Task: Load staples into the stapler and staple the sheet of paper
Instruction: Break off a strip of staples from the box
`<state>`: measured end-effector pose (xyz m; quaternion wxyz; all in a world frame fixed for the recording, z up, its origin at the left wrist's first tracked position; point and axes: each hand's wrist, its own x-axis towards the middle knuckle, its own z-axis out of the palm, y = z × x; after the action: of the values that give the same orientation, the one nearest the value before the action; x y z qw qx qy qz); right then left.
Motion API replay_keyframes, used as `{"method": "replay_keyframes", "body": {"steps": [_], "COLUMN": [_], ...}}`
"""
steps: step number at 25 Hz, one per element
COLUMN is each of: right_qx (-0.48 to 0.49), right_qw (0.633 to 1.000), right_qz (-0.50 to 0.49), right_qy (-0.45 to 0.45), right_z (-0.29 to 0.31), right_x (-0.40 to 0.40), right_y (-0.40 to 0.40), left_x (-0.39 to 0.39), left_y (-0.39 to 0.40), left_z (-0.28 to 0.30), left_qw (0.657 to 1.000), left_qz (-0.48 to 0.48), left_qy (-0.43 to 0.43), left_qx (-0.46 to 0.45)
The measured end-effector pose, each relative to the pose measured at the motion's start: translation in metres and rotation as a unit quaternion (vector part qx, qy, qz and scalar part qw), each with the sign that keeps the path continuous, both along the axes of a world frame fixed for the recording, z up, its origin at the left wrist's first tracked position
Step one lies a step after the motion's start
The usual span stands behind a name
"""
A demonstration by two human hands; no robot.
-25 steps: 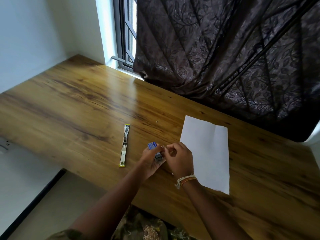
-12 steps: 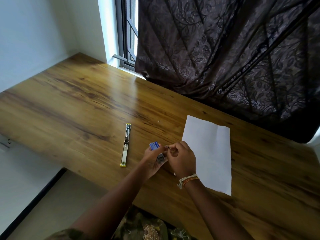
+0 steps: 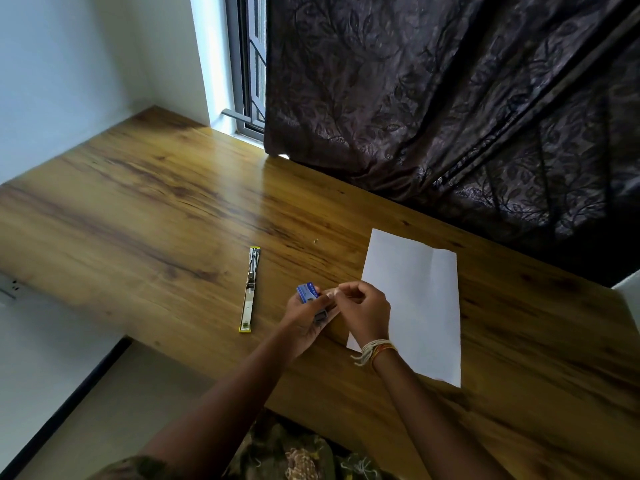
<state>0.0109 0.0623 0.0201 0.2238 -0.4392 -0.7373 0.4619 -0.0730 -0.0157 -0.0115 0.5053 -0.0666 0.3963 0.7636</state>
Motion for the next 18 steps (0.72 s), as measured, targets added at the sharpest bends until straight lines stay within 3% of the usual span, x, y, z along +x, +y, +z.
{"method": "replay_keyframes", "body": {"steps": [8, 18], "right_qx": [0.033, -0.061], "right_qw": [0.999, 0.997], "right_qz": [0.011, -0.025], "right_qy": [-0.041, -0.037], "right_z": [-0.004, -0.008], "right_x": [0.0, -0.004], "right_y": [0.0, 0.02], "left_x": [0.003, 0.004], "left_y": [0.0, 0.002], "left_z": [-0.001, 0.001], "left_qw": [0.999, 0.999], "left_qz": [-0.007, 0.014], "left_qy": [0.024, -0.027], "left_qx": [-0.023, -0.033]}}
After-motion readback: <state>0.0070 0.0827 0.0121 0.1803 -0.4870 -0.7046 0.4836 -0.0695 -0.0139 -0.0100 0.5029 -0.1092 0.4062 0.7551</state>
